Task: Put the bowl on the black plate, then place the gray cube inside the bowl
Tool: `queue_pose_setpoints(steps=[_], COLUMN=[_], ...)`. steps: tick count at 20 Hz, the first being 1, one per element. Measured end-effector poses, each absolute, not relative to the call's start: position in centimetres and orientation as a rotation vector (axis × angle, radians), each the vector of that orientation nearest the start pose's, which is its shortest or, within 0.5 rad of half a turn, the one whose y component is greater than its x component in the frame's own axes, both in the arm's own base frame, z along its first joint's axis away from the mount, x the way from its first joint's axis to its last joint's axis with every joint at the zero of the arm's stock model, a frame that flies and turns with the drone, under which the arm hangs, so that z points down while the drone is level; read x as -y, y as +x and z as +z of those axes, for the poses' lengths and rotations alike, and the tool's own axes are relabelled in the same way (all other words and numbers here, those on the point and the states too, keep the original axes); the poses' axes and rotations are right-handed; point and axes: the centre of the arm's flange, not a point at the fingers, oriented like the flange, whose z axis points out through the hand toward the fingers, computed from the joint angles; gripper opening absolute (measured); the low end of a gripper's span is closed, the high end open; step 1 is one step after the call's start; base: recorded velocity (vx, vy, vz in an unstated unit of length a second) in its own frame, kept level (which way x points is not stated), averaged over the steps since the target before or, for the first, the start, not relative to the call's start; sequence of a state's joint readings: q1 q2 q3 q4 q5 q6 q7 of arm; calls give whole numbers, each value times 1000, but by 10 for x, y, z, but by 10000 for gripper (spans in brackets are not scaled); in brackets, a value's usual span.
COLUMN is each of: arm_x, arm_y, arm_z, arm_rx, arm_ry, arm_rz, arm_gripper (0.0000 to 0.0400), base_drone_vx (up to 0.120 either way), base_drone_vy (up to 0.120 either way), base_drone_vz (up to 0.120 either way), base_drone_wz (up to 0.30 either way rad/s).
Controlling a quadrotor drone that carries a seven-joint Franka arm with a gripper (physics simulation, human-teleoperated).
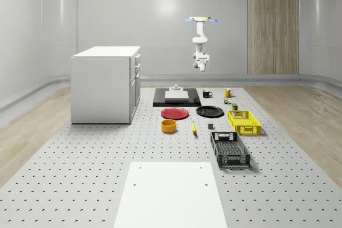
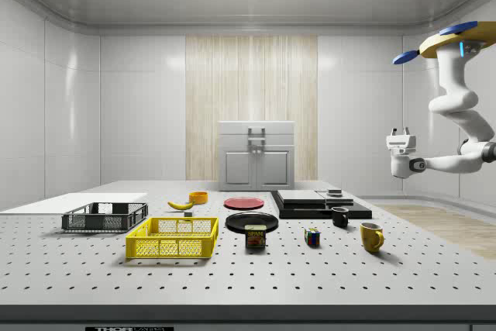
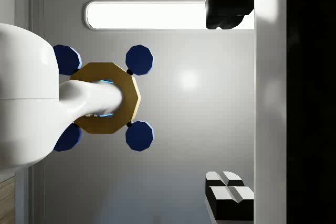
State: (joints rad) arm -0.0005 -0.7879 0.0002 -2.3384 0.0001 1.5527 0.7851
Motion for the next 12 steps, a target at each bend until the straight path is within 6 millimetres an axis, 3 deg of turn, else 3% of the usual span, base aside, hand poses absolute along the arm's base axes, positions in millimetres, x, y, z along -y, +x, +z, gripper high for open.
queue_pose_setpoints(steps=[7,12], arm_x=[0,0], arm_y=[301,303], arm_z=[647,673], arm_rx=[-1201,-1201], arm_ry=[-2900,-2898], arm_rz=[-11,-17], arm_gripper=[400,400], base_drone_vx=[6,120], base_drone_vy=[-6,-120], base_drone_vz=[0,0], base_drone_wz=[0,0])
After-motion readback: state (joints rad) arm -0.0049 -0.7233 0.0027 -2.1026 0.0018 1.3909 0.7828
